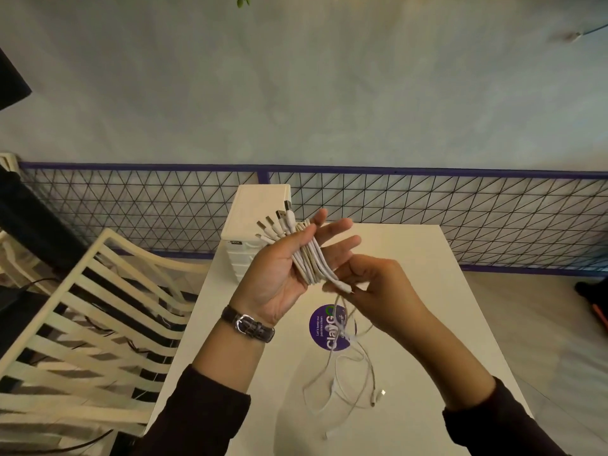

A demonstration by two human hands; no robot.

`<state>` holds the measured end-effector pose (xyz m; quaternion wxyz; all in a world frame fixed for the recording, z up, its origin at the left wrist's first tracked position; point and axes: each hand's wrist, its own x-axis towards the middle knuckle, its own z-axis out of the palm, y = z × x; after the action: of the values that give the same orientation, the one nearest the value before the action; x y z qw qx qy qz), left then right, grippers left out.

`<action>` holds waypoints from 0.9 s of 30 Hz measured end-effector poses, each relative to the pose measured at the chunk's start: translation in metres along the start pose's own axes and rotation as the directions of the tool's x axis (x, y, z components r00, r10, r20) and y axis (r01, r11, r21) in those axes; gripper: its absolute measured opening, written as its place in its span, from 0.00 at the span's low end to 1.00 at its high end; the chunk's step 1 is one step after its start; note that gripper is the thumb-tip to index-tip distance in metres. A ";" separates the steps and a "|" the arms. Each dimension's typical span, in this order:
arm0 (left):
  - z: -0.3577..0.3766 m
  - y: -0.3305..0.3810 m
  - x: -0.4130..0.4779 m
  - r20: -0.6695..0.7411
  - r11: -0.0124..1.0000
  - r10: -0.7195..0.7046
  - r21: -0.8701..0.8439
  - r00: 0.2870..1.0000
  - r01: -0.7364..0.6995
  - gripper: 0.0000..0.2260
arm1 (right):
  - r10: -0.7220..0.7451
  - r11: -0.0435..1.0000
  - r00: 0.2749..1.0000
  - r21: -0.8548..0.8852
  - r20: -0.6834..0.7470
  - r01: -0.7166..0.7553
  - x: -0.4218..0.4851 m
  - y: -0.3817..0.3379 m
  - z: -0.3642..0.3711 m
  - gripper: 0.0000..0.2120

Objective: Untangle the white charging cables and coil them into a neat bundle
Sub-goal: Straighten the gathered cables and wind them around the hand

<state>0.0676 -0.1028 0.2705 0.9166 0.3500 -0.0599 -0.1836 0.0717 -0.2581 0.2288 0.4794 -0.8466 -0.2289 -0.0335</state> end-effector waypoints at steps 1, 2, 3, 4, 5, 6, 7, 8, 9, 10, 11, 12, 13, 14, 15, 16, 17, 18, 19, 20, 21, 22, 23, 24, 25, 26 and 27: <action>0.001 0.004 0.003 0.031 0.999 0.015 -0.036 0.999 -0.014 0.12 | -0.086 0.989 0.992 -0.125 -0.090 0.074 0.005 0.000 0.000 0.03; 0.005 0.009 0.006 0.083 0.997 0.024 -0.075 0.996 -0.017 0.12 | -0.182 0.964 0.968 -0.226 -0.174 0.141 0.009 -0.001 -0.001 0.04; 0.009 0.015 0.009 0.146 0.995 0.032 -0.100 0.989 -0.017 0.12 | -0.282 0.932 0.926 -0.301 -0.249 0.203 0.014 -0.004 -0.004 0.05; 0.014 0.022 0.012 0.207 0.995 0.038 -0.101 0.978 -0.017 0.12 | -0.369 0.903 0.879 -0.340 -0.303 0.262 0.020 -0.007 -0.009 0.07; 0.018 0.028 0.013 0.255 0.997 0.039 -0.079 0.966 -0.020 0.12 | -0.434 0.880 0.834 -0.358 -0.341 0.312 0.024 -0.012 -0.016 0.09; 0.022 0.034 0.015 0.304 0.999 0.032 -0.043 0.952 -0.020 0.13 | -0.471 0.866 0.801 -0.364 -0.370 0.341 0.027 -0.017 -0.022 0.10; 0.024 0.038 0.016 0.354 1.000 0.023 0.008 0.935 -0.028 0.14 | -0.477 0.867 0.787 -0.356 -0.391 0.349 0.028 -0.020 -0.026 0.10; 0.024 0.039 0.017 0.392 0.997 0.013 0.069 0.920 -0.044 0.14 | -0.450 0.885 0.798 -0.316 -0.400 0.341 0.028 -0.021 -0.030 0.10; 0.022 0.038 0.017 0.407 0.989 -0.002 0.137 0.913 -0.059 0.14 | -0.408 0.908 0.827 -0.262 -0.387 0.326 0.028 -0.020 -0.032 0.10; 0.019 0.035 0.016 0.413 0.979 -0.026 0.195 0.910 -0.061 0.14 | -0.366 0.928 0.859 -0.213 -0.357 0.307 0.027 -0.015 -0.034 0.08; 0.015 0.030 0.014 0.417 0.972 -0.057 0.231 0.907 -0.045 0.14 | -0.322 0.944 0.891 -0.174 -0.320 0.279 0.025 -0.010 -0.033 0.08; 0.011 0.025 0.013 0.415 0.968 -0.086 0.248 0.906 -0.021 0.14 | -0.272 0.961 0.918 -0.141 -0.288 0.240 0.023 -0.004 -0.032 0.09; 0.006 0.020 0.011 0.404 0.967 -0.109 0.256 0.908 0.002 0.13 | -0.227 0.972 0.938 -0.123 -0.263 0.201 0.020 0.004 -0.029 0.10; 0.001 0.017 0.010 0.383 0.965 -0.124 0.263 0.915 0.020 0.13 | -0.191 0.978 0.948 -0.129 -0.254 0.162 0.018 0.009 -0.026 0.08; -0.003 0.014 0.009 0.360 0.962 -0.130 0.270 0.924 0.030 0.13 | -0.163 0.981 0.953 -0.145 -0.254 0.129 0.015 0.014 -0.021 0.08; -0.007 0.012 0.009 0.338 0.961 -0.128 0.274 0.932 0.033 0.13 | -0.139 0.982 0.955 -0.161 -0.261 0.099 0.013 0.020 -0.016 0.08; -0.010 0.011 0.009 0.322 0.962 -0.126 0.269 0.938 0.037 0.13 | -0.123 0.983 0.958 -0.166 -0.260 0.081 0.010 0.025 -0.009 0.08; -0.014 0.010 0.010 0.309 0.966 -0.125 0.254 0.943 0.044 0.13 | -0.104 0.984 0.961 -0.169 -0.256 0.062 0.008 0.029 -0.001 0.07; -0.017 0.010 0.011 0.292 0.971 -0.124 0.234 0.948 0.055 0.13 | -0.074 0.987 0.966 -0.160 -0.248 0.035 0.006 0.033 0.008 0.06; -0.020 0.010 0.013 0.270 0.975 -0.124 0.212 0.955 0.067 0.14 | -0.025 0.991 0.973 -0.131 -0.228 -0.005 0.004 0.038 0.016 0.05; -0.023 0.008 0.016 0.240 0.979 -0.125 0.189 0.963 0.080 0.15 | 0.039 0.996 0.981 -0.076 -0.190 -0.055 0.002 0.041 0.024 0.04; -0.026 0.007 0.017 0.204 0.981 -0.126 0.169 0.971 0.092 0.16 | 0.110 0.993 0.983 -0.022 -0.146 -0.115 0.002 0.041 0.030 0.04; -0.028 0.005 0.018 0.169 0.982 -0.131 0.157 0.977 0.104 0.17 | 0.172 0.985 0.980 0.027 -0.097 -0.170 0.002 0.042 0.035 0.05; -0.029 0.004 0.017 0.143 0.981 -0.139 0.156 0.980 0.116 0.17 | 0.213 0.976 0.976 0.051 -0.051 -0.211 0.003 0.043 0.039 0.06; -0.030 0.003 0.015 0.138 0.979 -0.151 0.157 0.979 0.129 0.17 | 0.224 0.973 0.975 0.055 0.000 -0.223 0.004 0.044 0.040 0.06; -0.030 0.004 0.013 0.150 0.977 -0.163 0.160 0.975 0.139 0.16 | 0.215 0.976 0.975 0.018 0.048 -0.216 0.006 0.044 0.041 0.07; -0.031 0.005 0.011 0.175 0.974 -0.176 0.173 0.969 0.146 0.14 | 0.204 0.979 0.975 -0.025 0.088 -0.202 0.007 0.043 0.041 0.07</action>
<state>0.0862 -0.0841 0.2506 0.8580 0.4066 -0.1324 -0.2845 0.0890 -0.2404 0.1744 0.4627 -0.8700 -0.1623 0.0519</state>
